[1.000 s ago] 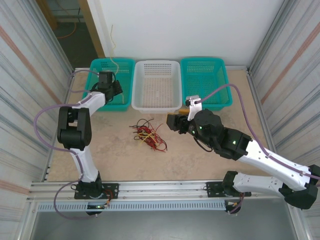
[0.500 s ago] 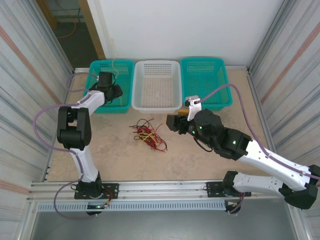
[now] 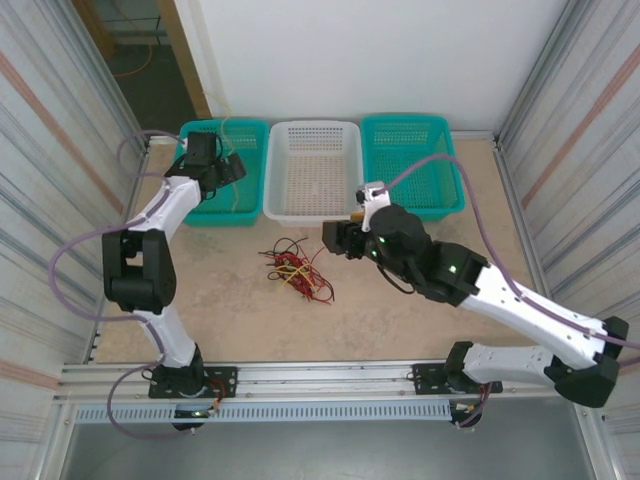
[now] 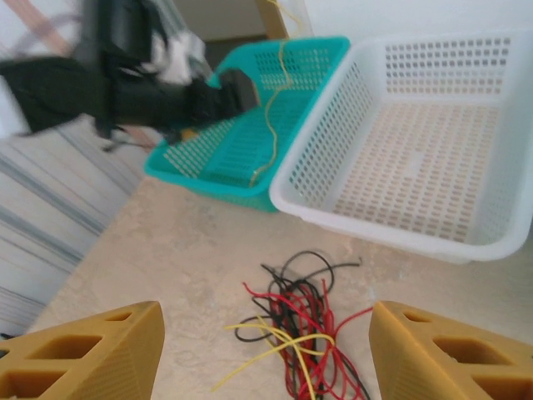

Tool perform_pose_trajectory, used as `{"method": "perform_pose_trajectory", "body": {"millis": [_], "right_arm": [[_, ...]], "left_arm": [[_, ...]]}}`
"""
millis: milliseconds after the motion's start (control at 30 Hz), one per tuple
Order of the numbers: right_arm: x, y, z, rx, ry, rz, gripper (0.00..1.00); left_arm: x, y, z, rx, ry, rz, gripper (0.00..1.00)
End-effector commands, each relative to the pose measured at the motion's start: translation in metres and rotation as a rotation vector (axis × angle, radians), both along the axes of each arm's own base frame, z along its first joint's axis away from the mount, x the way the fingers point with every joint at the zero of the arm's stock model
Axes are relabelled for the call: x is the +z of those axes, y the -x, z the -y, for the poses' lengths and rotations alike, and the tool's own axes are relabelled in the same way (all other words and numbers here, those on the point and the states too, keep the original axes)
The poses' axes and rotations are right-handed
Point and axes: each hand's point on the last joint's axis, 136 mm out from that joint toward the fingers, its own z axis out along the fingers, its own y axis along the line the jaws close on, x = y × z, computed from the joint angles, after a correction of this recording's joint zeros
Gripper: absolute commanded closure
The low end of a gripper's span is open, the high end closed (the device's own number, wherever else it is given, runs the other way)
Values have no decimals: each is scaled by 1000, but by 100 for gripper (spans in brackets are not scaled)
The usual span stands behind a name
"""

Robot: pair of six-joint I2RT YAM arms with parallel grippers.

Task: Untangle the cables

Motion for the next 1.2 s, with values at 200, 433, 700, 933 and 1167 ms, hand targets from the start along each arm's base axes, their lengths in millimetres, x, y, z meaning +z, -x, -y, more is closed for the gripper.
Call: {"method": "perform_pose_trajectory", "body": {"millis": [200,433,700,933,1167], "right_arm": [[-108,-3,-52,109,320,-305,34],[-171,0,-85,130,496,-392,33],[-204,-9,-115,147,523,-419,37],[-228,-28,-112,122,612,-417,48],[-204,-35,-97,99,591,-391,87]], "left_arm": [[88,80,2,-39,34,61,6],[72,173,46,-222,275,24,19],[7,263,85,-310,386,-138,33],[-15,281,93,-309,453,-179,41],[-7,276,97,-335,451,-153,46]]}}
